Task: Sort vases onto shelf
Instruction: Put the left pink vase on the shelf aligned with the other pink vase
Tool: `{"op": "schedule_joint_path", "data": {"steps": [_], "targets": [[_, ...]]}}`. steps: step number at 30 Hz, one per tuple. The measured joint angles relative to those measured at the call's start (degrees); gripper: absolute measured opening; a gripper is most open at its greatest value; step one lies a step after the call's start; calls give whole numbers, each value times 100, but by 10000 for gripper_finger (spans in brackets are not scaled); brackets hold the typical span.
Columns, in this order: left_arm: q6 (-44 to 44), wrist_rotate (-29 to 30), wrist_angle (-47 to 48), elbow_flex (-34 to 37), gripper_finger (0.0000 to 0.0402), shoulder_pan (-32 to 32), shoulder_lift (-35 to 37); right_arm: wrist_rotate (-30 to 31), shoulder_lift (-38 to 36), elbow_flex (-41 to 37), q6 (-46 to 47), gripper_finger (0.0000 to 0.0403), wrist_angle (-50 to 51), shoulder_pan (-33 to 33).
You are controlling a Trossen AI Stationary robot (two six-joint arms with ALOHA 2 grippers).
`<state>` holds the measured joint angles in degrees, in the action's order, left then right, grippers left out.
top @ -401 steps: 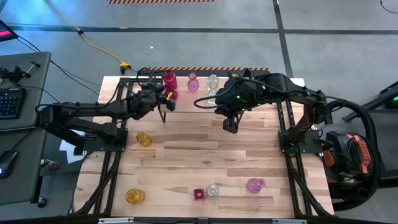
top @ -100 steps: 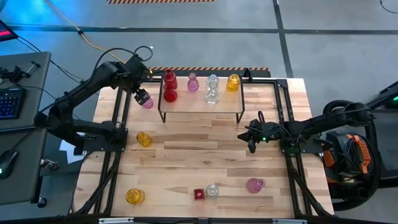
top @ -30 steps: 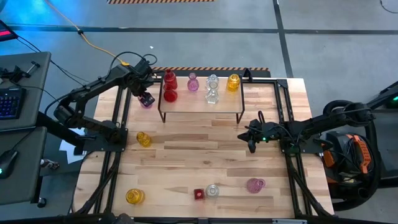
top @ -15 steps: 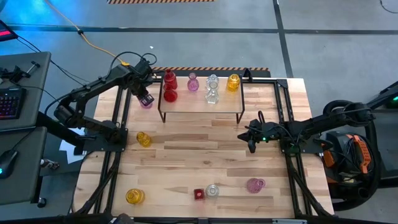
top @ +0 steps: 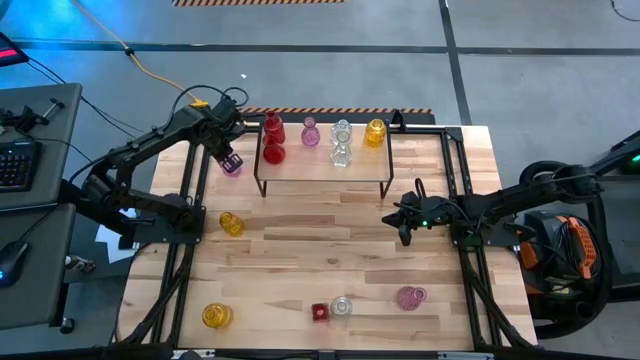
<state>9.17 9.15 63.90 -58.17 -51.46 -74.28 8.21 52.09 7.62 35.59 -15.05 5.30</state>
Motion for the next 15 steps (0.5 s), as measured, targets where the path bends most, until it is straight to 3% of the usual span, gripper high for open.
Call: {"op": "schedule_joint_path", "data": {"steps": [15], "targets": [[-121, -20, 603, -17, 14, 13, 1177, 0, 1, 0, 0, 0, 0, -2]]}}
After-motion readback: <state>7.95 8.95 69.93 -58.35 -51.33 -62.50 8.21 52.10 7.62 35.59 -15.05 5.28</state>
